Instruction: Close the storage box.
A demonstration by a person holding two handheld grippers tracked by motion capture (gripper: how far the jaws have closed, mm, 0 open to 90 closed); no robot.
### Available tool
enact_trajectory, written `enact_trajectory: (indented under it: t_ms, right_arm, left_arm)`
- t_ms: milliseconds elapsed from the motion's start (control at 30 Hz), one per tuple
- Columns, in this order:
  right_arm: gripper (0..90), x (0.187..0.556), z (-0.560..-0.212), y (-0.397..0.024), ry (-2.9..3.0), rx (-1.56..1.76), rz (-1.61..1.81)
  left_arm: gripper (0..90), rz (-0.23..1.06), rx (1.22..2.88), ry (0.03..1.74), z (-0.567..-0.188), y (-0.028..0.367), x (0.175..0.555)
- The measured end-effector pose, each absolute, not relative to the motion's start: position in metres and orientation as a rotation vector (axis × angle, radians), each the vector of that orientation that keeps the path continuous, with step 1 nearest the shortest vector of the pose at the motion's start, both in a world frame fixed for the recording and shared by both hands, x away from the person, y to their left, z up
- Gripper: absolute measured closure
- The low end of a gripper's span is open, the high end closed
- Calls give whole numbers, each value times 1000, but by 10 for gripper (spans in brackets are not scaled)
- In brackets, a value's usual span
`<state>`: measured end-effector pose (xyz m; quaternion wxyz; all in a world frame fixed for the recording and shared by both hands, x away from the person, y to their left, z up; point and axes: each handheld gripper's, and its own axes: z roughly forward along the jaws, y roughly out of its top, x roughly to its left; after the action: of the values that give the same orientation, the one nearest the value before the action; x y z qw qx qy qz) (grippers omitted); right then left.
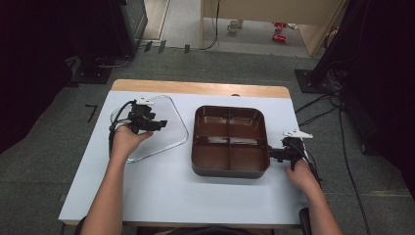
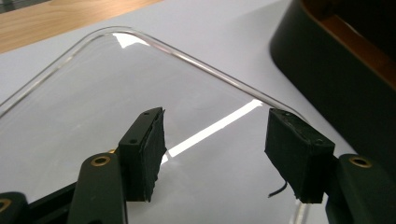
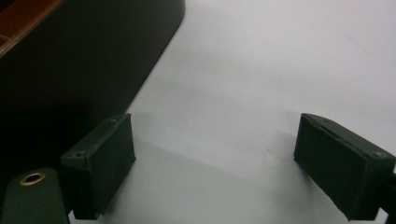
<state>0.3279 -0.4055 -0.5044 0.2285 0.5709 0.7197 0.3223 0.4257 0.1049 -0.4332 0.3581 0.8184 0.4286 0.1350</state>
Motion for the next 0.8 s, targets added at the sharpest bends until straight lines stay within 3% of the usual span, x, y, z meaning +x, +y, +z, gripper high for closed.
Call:
enact_trajectory:
  t_ms: [267, 800]
  right_arm:
    - [117, 328, -504, -406, 1982, 1572, 888]
    - [118, 328, -504, -406, 1981, 1572, 888]
  left_arm:
    - [392, 422, 2087, 1180, -445, 121, 437]
    - [460, 419, 2075, 1302, -472, 135, 440]
